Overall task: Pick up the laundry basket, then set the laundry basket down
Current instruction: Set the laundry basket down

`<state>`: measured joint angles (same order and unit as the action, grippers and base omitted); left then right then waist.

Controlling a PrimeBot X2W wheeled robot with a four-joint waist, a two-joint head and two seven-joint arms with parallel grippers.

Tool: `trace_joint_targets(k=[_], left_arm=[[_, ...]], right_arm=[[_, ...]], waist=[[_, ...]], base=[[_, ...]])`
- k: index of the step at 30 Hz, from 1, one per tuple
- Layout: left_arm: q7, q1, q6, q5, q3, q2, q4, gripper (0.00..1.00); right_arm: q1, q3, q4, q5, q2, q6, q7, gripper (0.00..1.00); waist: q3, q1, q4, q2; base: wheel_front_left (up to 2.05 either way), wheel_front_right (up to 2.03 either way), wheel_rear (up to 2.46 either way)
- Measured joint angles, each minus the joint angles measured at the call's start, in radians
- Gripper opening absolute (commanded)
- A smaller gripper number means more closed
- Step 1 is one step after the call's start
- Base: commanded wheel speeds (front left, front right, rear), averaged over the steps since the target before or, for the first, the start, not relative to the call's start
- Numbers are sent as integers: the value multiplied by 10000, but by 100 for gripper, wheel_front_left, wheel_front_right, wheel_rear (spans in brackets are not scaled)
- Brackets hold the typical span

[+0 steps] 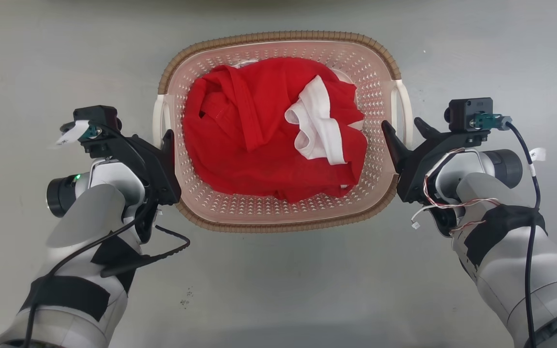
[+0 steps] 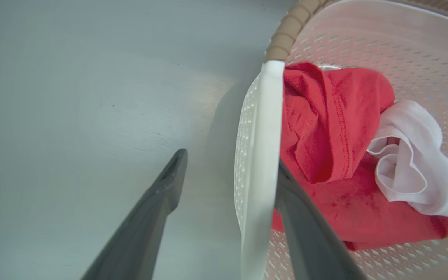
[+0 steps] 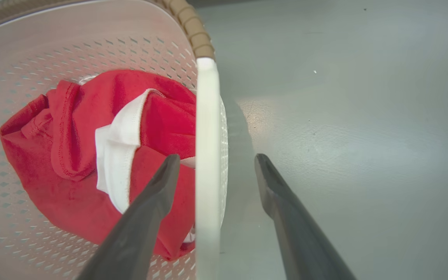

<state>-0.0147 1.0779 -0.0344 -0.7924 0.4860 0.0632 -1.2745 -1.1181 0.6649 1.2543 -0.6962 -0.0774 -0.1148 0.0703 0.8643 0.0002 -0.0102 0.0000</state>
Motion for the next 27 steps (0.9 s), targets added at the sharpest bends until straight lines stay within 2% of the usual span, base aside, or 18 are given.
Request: trace_joint_targets(k=[7,12,27], left_arm=[[40,-3,-280,-73,-65,-46,-15,100],[-144,-41,-291,-73,-59,-58,-25,100],[-1384,-1105,-464,144,311,-35,-75,100]], right_arm=[[6,88,-36,-56,25,-17,-75,100],[222,71,48,-100,23,-44,13,100],[1391,-364,115,-639,-153,-88,1047,100]], waist=[[-307,0,15,0],[-700,0,19,0],[-2622,-3,-32,0]], base=[[0,0,0],[0,0,0],[0,0,0]])
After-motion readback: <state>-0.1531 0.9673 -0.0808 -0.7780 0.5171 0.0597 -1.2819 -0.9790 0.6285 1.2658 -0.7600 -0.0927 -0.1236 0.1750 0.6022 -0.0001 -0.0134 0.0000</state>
